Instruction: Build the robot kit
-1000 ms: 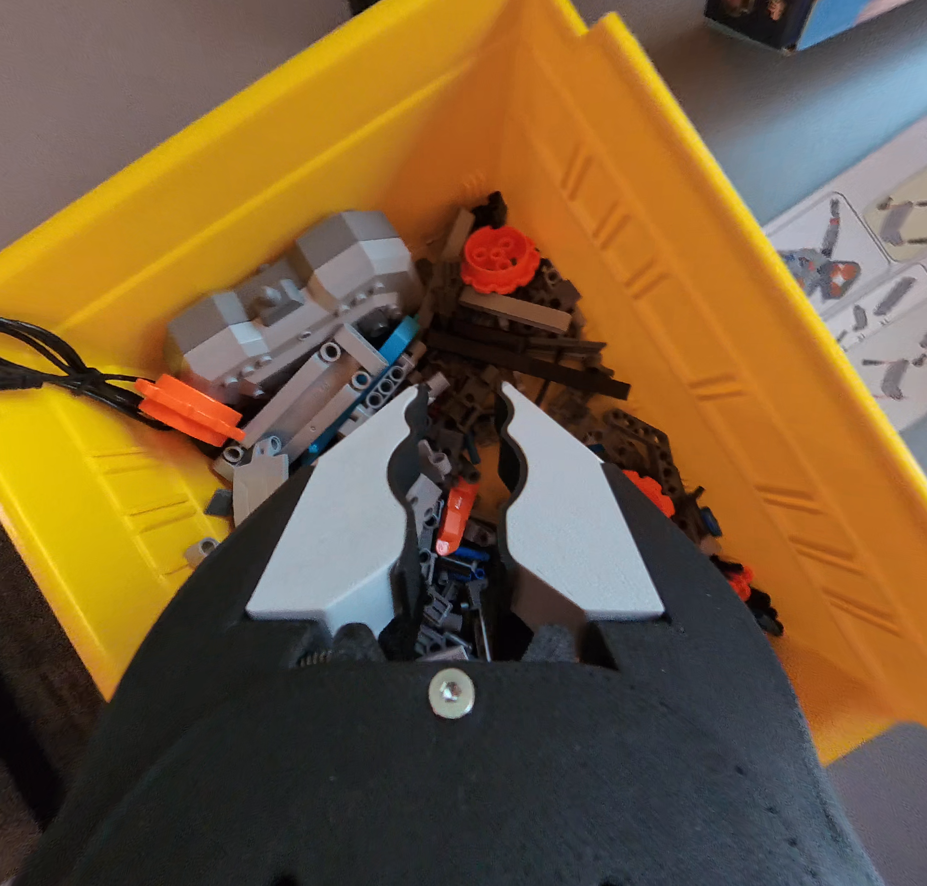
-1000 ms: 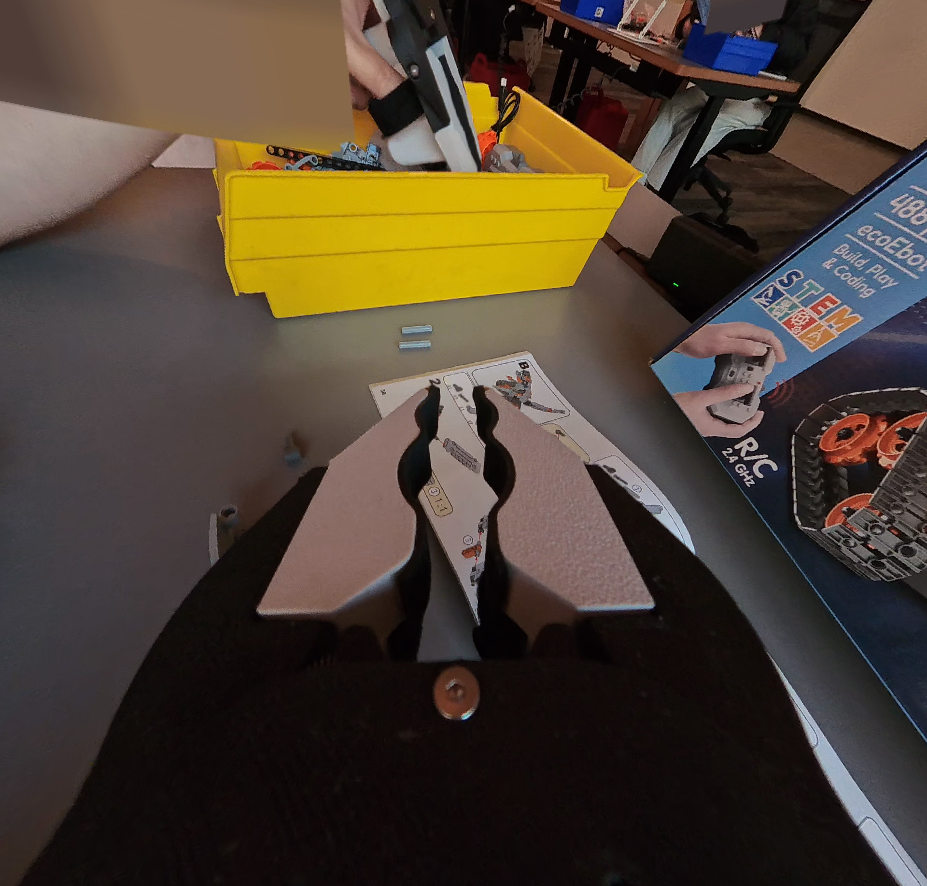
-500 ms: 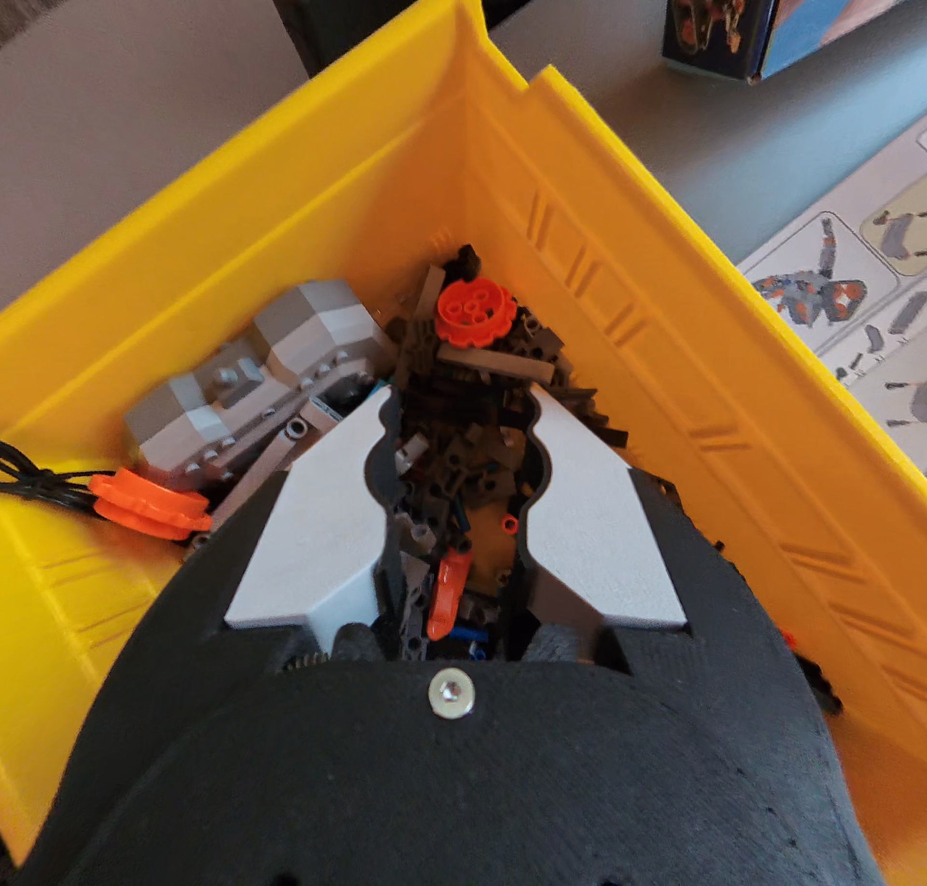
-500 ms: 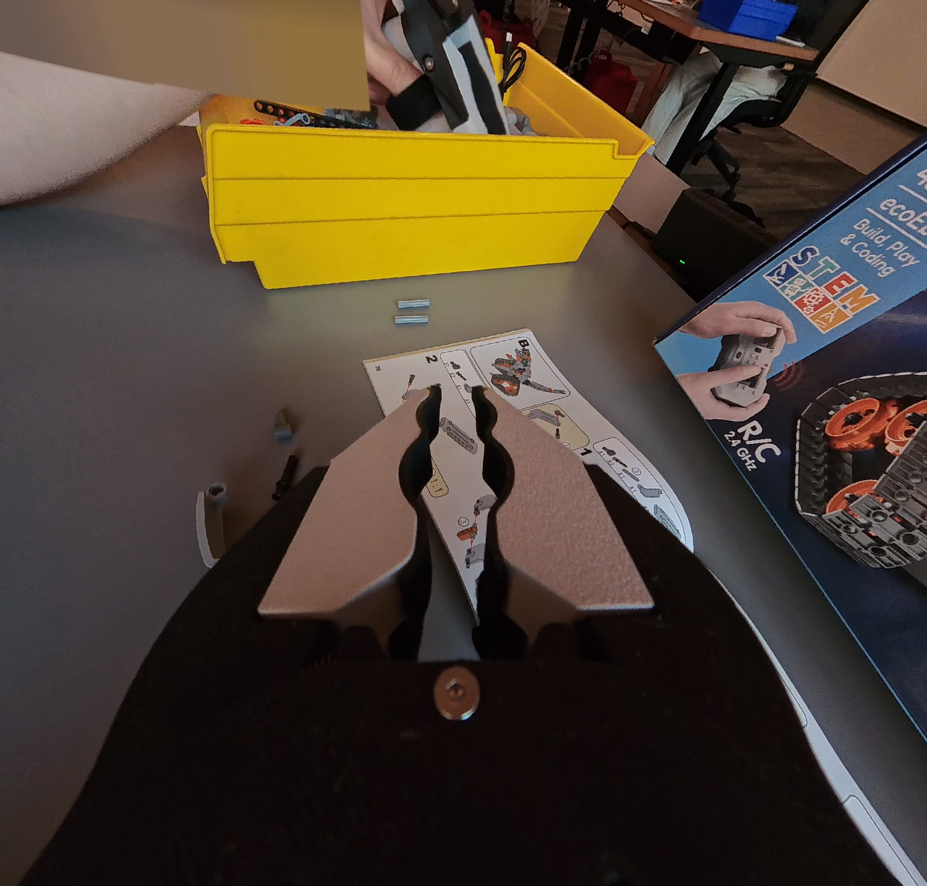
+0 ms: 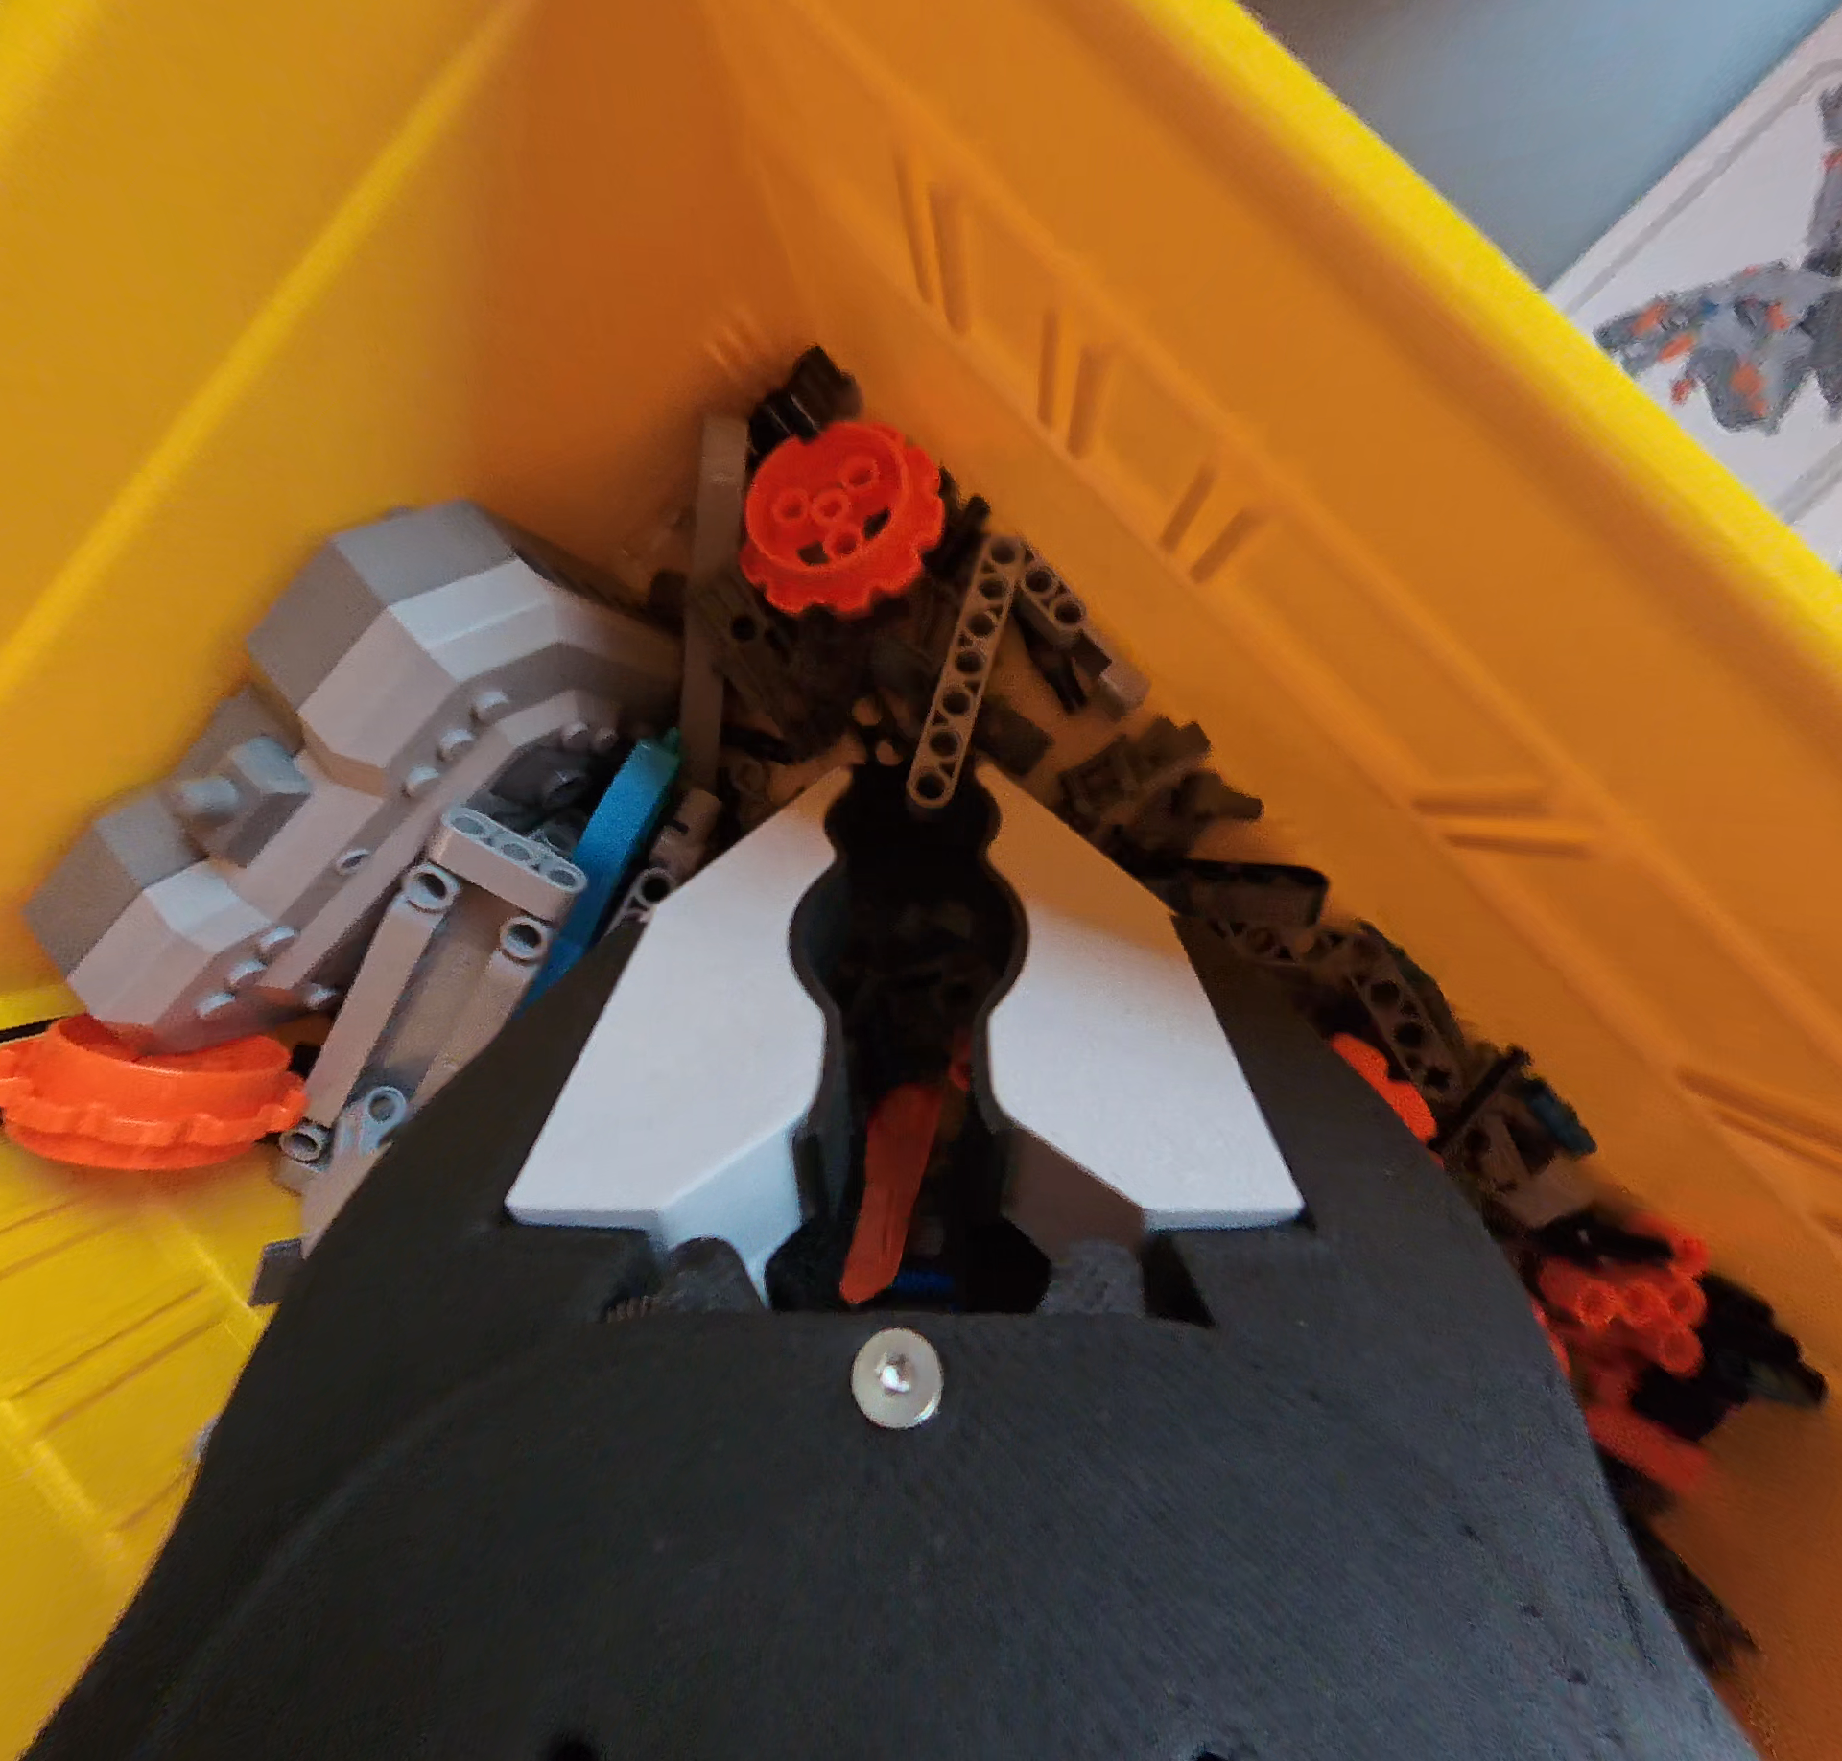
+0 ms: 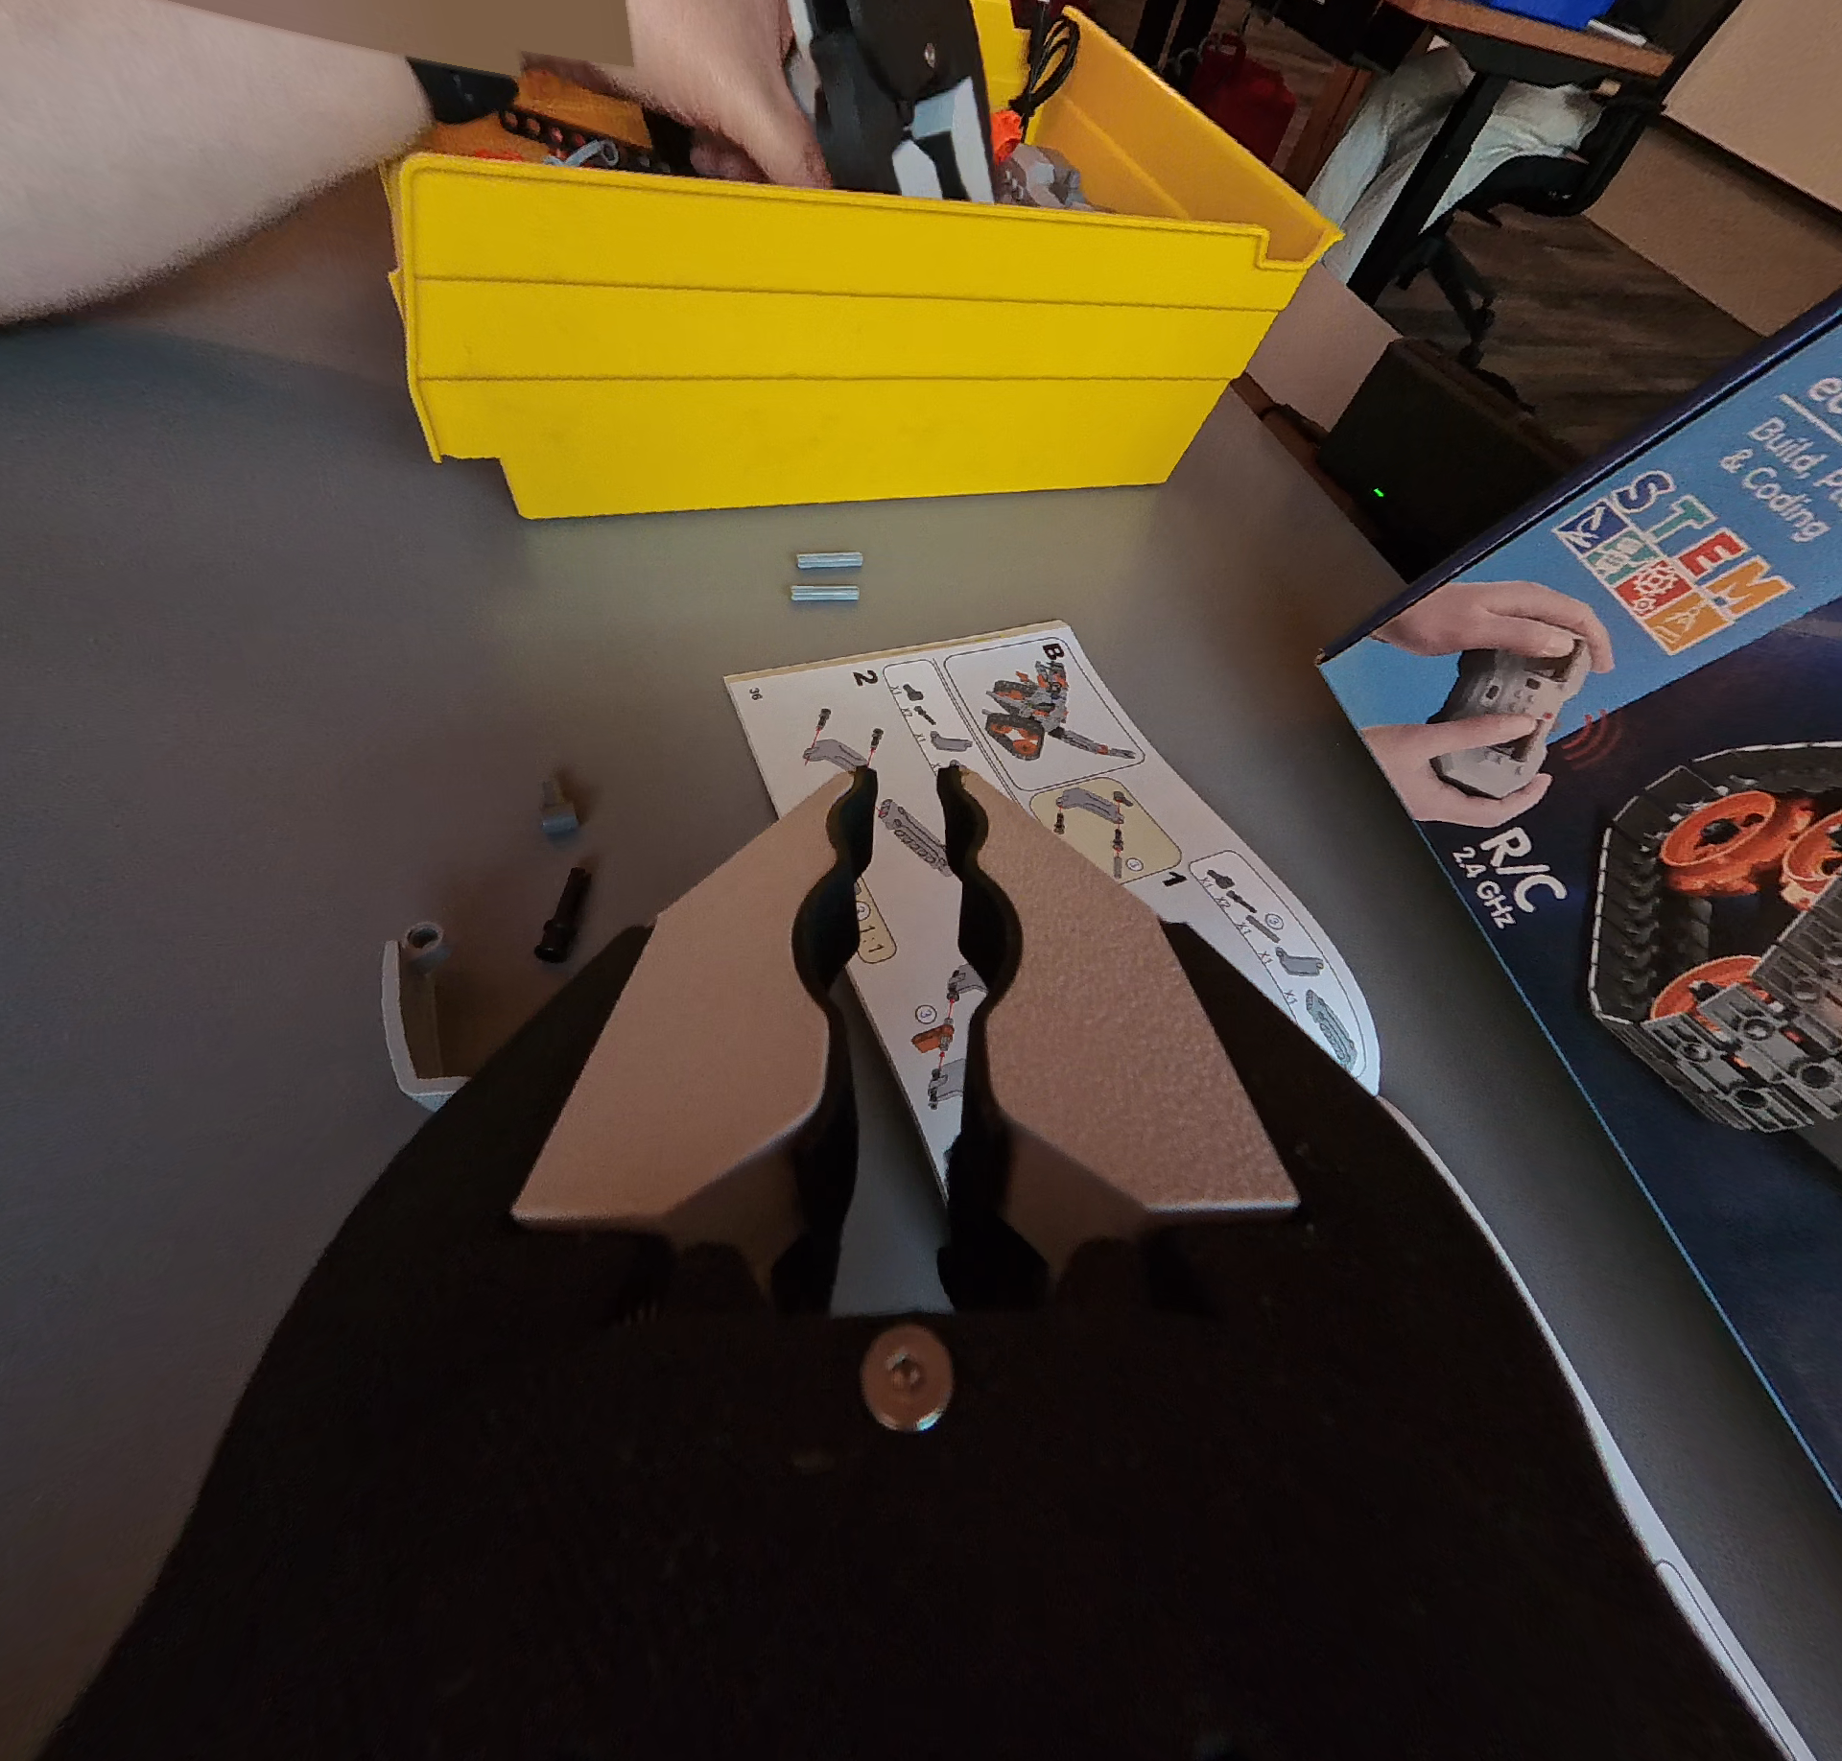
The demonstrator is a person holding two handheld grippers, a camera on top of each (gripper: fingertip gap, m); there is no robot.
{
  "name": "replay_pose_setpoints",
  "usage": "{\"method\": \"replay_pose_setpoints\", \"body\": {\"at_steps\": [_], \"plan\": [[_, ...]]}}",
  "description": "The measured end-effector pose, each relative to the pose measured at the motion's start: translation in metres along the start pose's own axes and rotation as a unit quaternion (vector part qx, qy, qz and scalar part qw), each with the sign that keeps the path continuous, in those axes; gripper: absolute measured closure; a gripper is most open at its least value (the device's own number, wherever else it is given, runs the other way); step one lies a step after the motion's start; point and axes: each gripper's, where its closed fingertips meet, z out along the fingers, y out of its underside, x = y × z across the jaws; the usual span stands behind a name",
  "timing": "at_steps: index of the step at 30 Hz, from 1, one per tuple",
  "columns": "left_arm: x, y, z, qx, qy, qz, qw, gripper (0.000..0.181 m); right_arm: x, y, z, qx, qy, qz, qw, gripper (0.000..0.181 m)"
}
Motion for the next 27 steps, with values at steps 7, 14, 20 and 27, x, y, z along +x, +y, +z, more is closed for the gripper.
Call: {"method": "replay_pose_setpoints", "body": {"at_steps": [7, 14, 20, 27], "plan": [[0.02, 0.024, -0.02, -0.06, 0.089, -0.026, 0.994, 0.173, -0.001, 0.001, 0.001, -0.004, -0.001, -0.002, 1.0, 0.169], [0.042, 0.048, -0.044, -0.114, 0.169, -0.04, 0.978, 0.174, -0.001, 0.003, 0.001, -0.009, -0.002, -0.004, 1.0, 0.169], [0.025, -0.008, -0.042, 0.015, 0.135, -0.089, 0.987, 0.146, 0.0, 0.004, 0.001, -0.011, -0.001, -0.005, 1.0, 0.169], [0.008, -0.009, 0.004, 0.001, 0.026, -0.046, 0.999, 0.144, 0.001, 0.005, 0.001, -0.012, 0.0, -0.004, 1.0, 0.17]]}}
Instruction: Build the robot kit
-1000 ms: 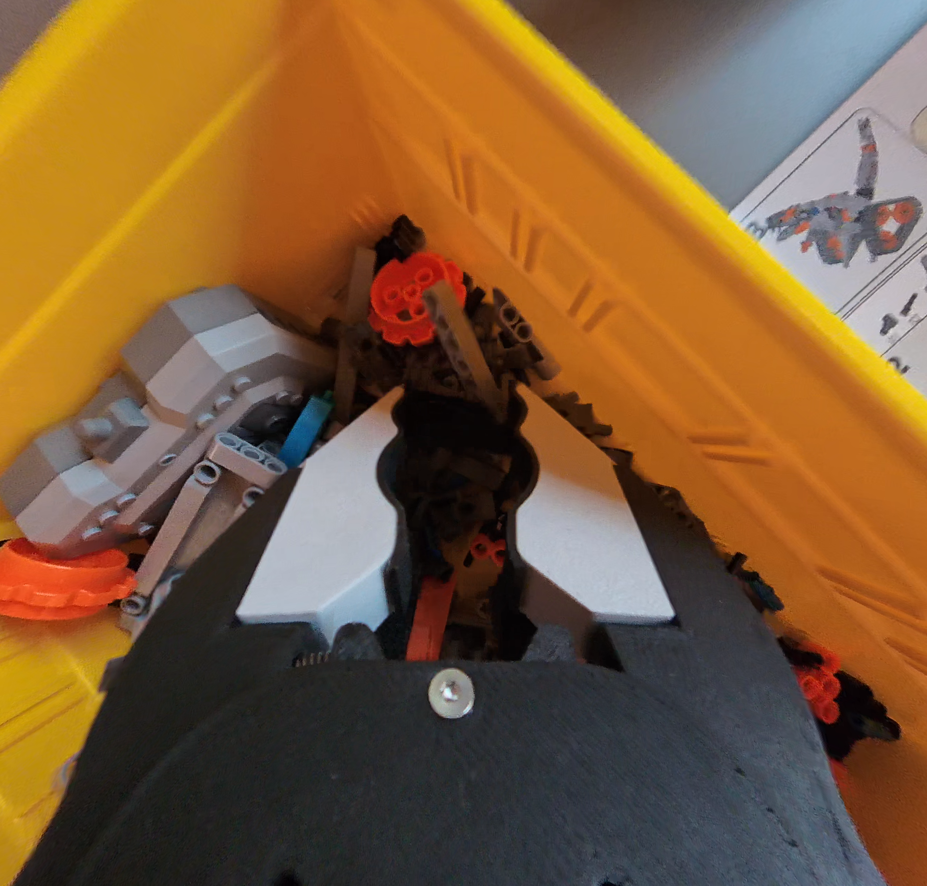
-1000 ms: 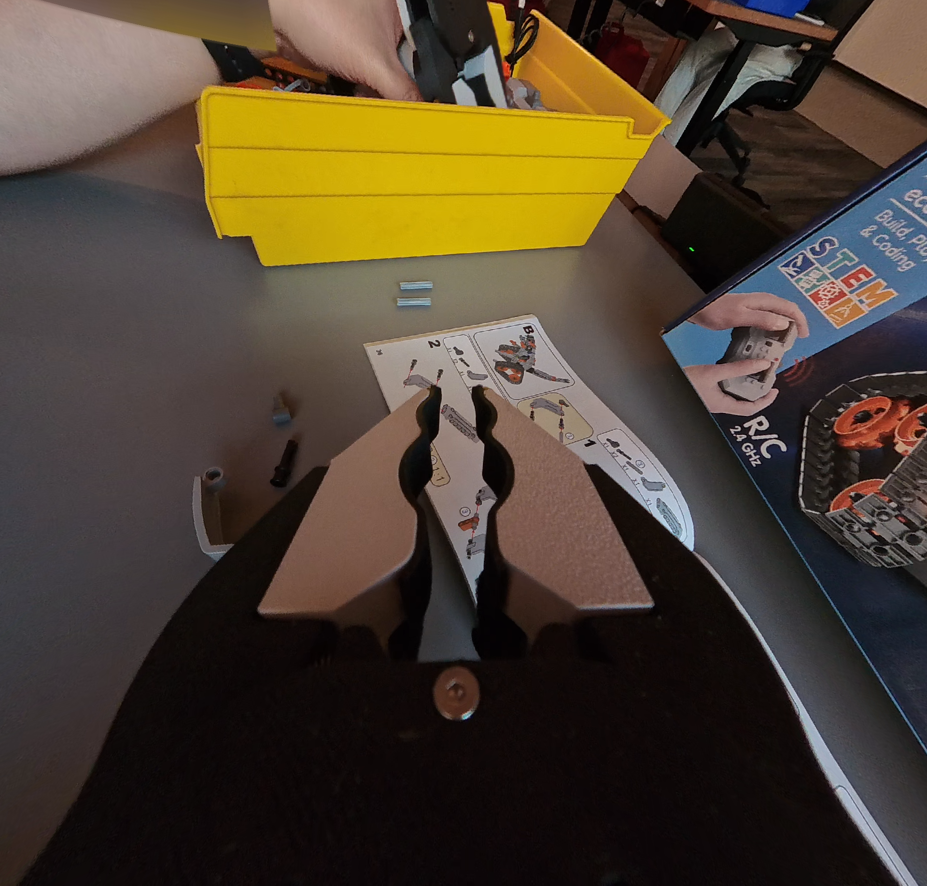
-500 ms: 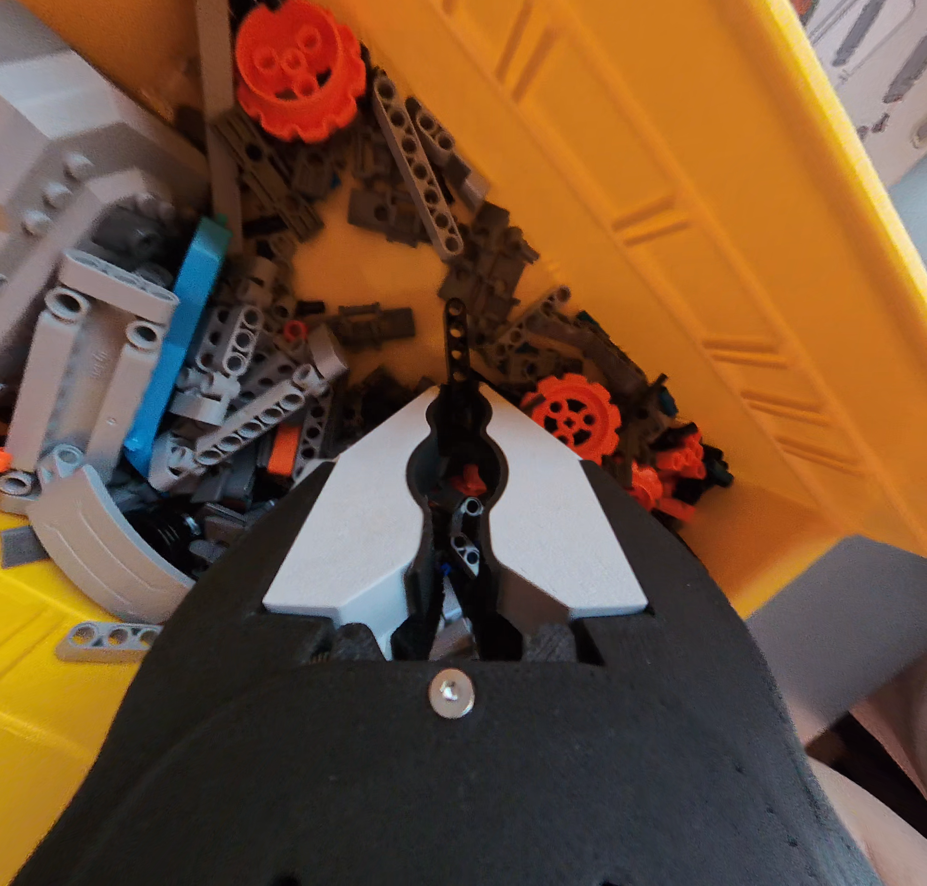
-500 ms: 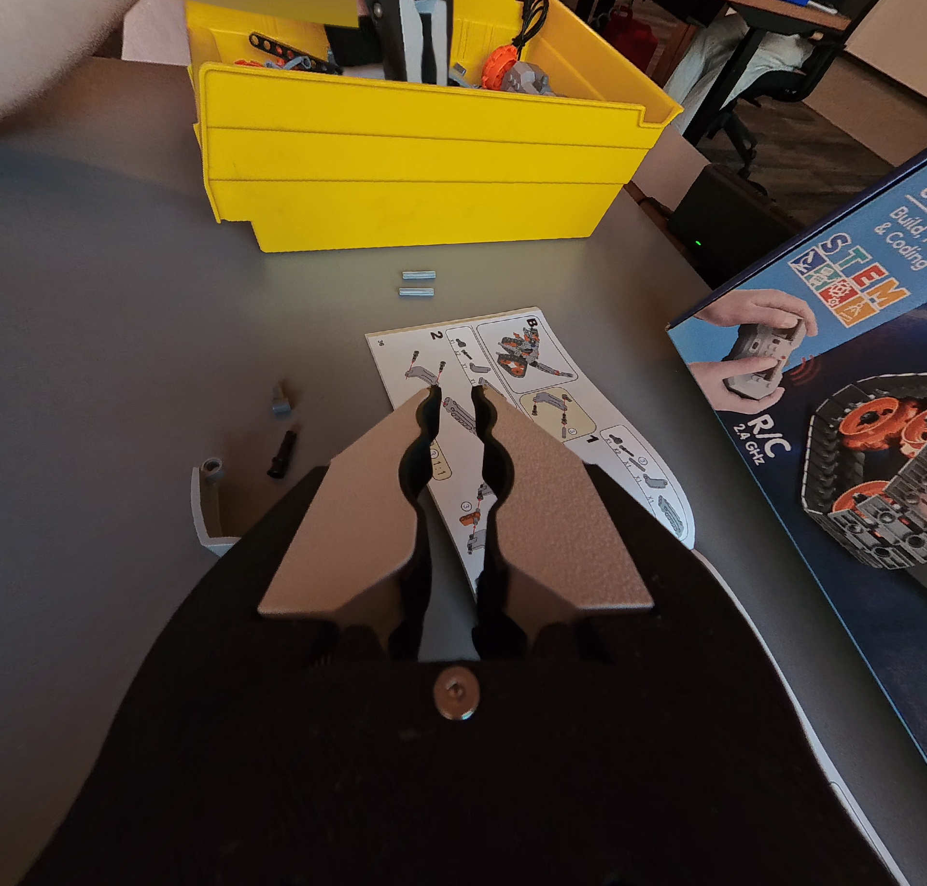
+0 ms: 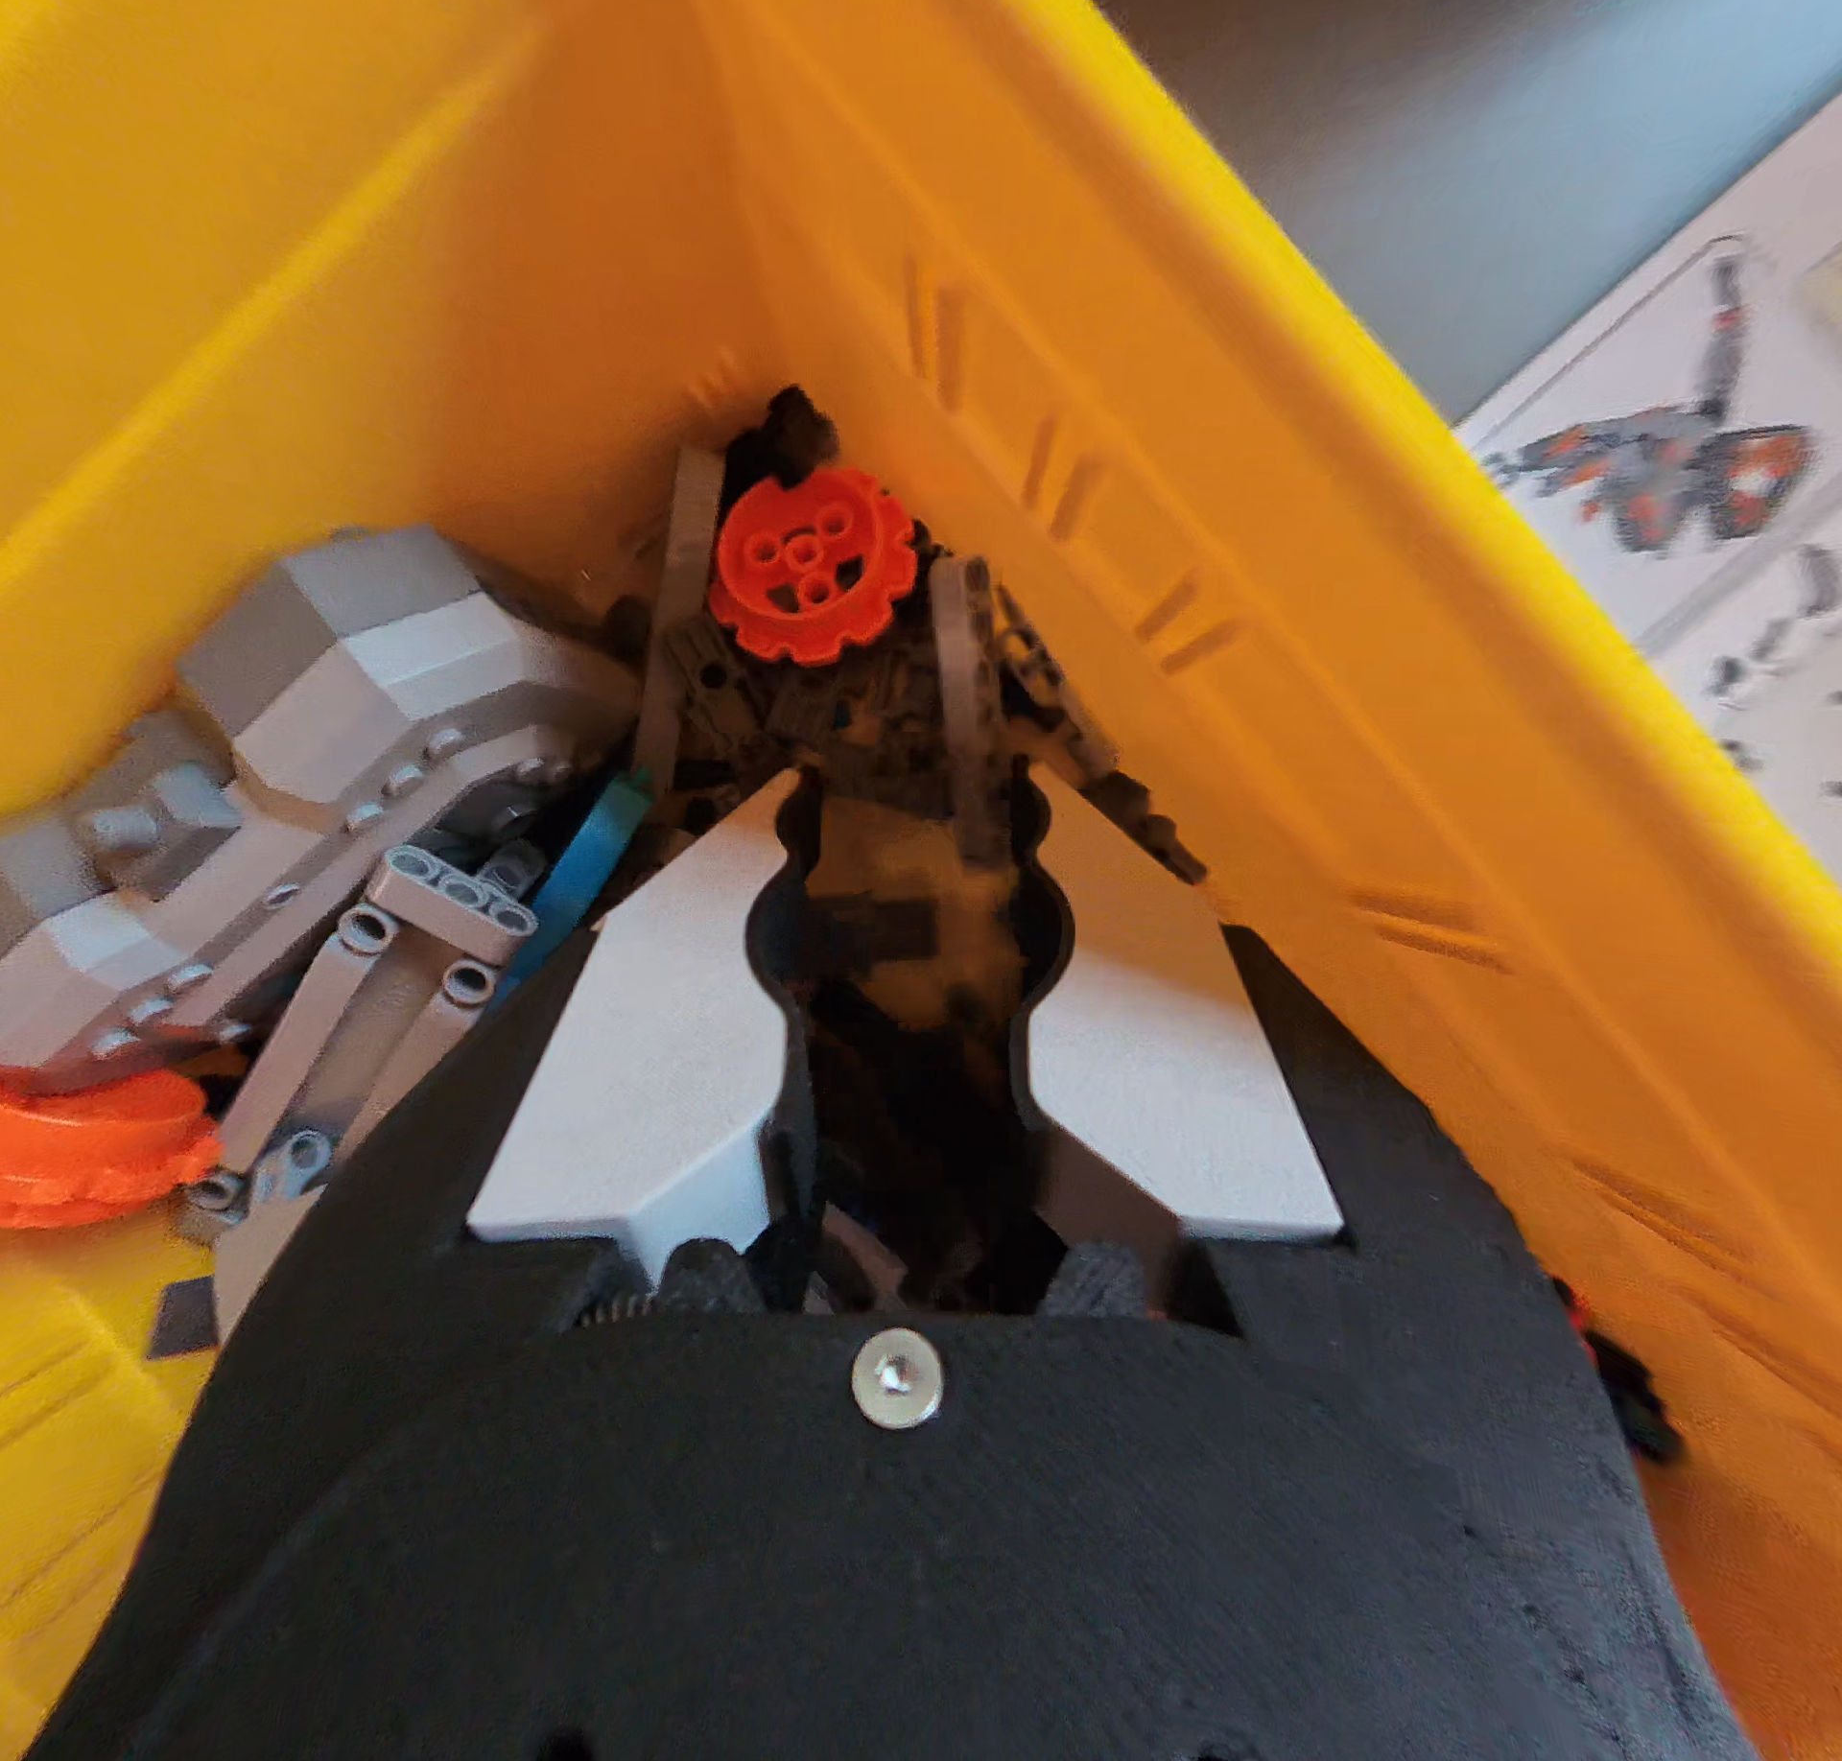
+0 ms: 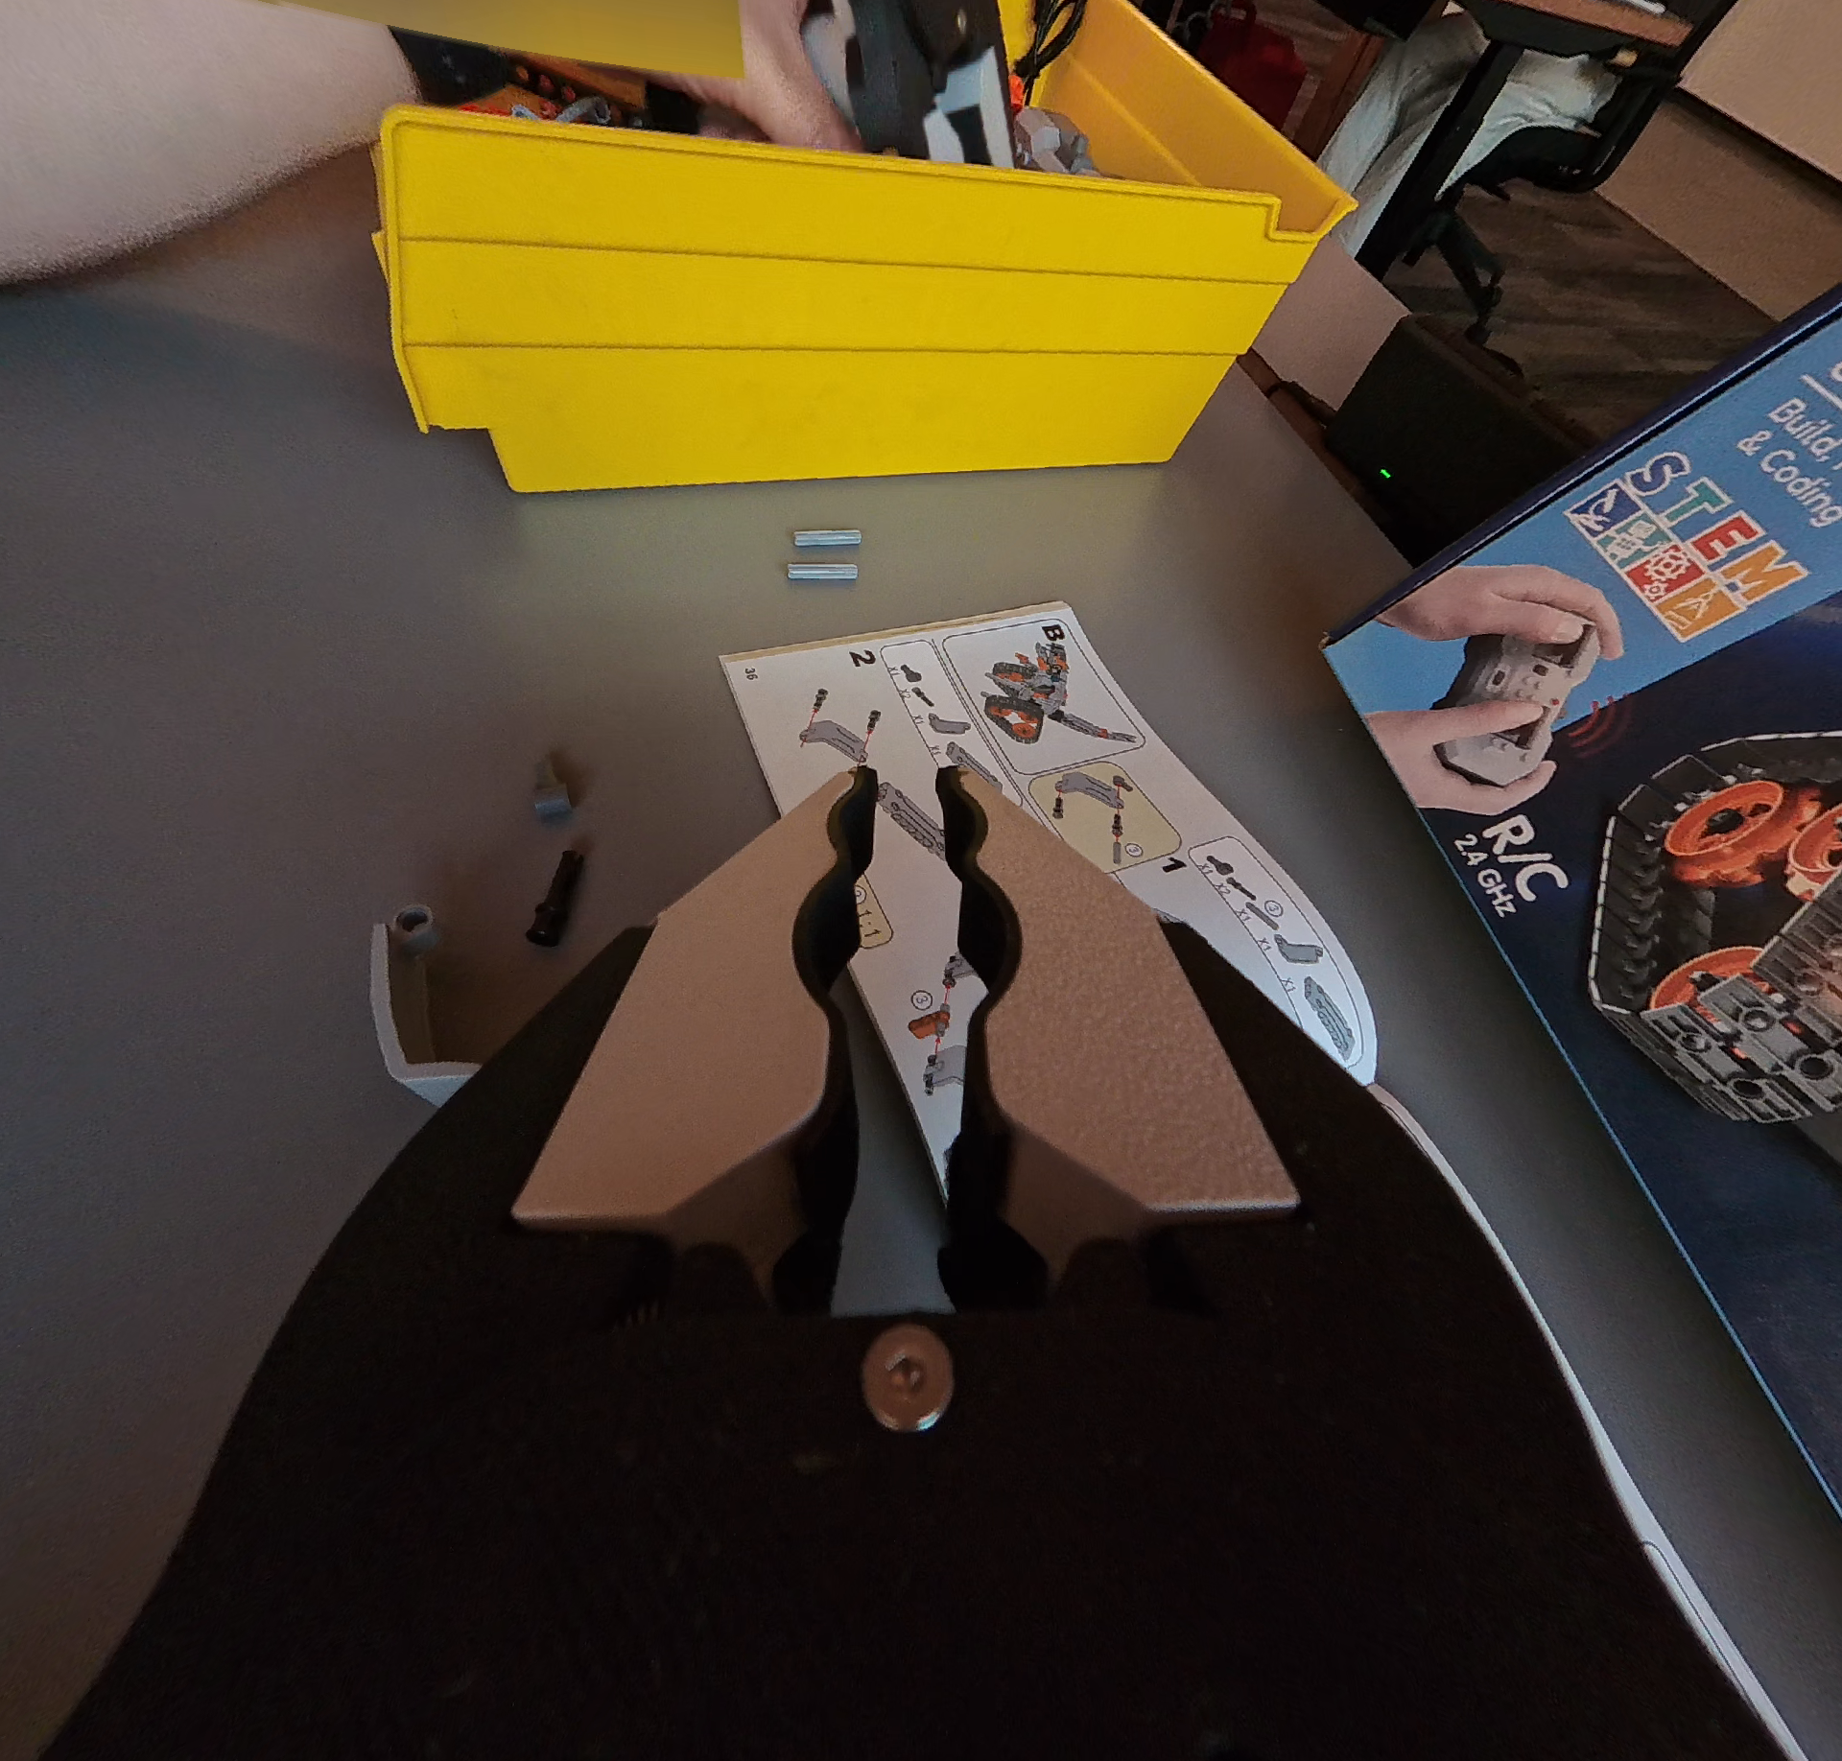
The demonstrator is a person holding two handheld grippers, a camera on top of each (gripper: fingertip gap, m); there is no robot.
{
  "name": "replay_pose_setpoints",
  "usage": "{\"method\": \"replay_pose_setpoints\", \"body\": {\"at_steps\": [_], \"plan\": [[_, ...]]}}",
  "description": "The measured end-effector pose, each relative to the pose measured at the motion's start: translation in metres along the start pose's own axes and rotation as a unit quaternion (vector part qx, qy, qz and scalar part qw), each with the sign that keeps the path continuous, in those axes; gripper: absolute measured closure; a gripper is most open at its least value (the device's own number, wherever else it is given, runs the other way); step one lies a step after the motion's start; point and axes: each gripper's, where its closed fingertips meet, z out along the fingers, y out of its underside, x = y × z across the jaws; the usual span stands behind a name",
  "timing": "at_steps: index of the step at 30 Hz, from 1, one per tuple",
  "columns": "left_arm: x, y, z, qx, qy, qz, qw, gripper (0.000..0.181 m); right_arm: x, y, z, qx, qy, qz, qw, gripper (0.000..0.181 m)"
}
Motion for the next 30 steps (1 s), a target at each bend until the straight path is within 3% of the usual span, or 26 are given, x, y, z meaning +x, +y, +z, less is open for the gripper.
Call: {"method": "replay_pose_setpoints", "body": {"at_steps": [1, 12, 22, 25, 30], "plan": [[0.0, -0.001, 0.001, 0.004, -0.005, 0.004, 1.0, 0.151, 0.0, 0.0, 0.0, 0.0, 0.0, 0.0, 1.0, 0.17], [-0.015, 0.023, -0.016, -0.036, 0.01, -0.03, 0.999, 0.151, 0.001, 0.002, 0.0, -0.003, 0.0, 0.0, 1.0, 0.17], [0.005, 0.047, -0.054, -0.078, 0.091, -0.043, 0.992, 0.152, 0.002, 0.004, 0.0, -0.01, 0.001, -0.002, 1.0, 0.17], [0.002, 0.023, -0.062, -0.012, 0.086, -0.058, 0.995, 0.136, 0.002, 0.005, 0.0, -0.011, 0.001, -0.003, 1.0, 0.17], [-0.042, -0.008, -0.069, 0.099, 0.01, -0.116, 0.988, 0.133, 0.001, 0.005, 0.0, -0.014, 0.001, -0.007, 1.0, 0.17]]}}
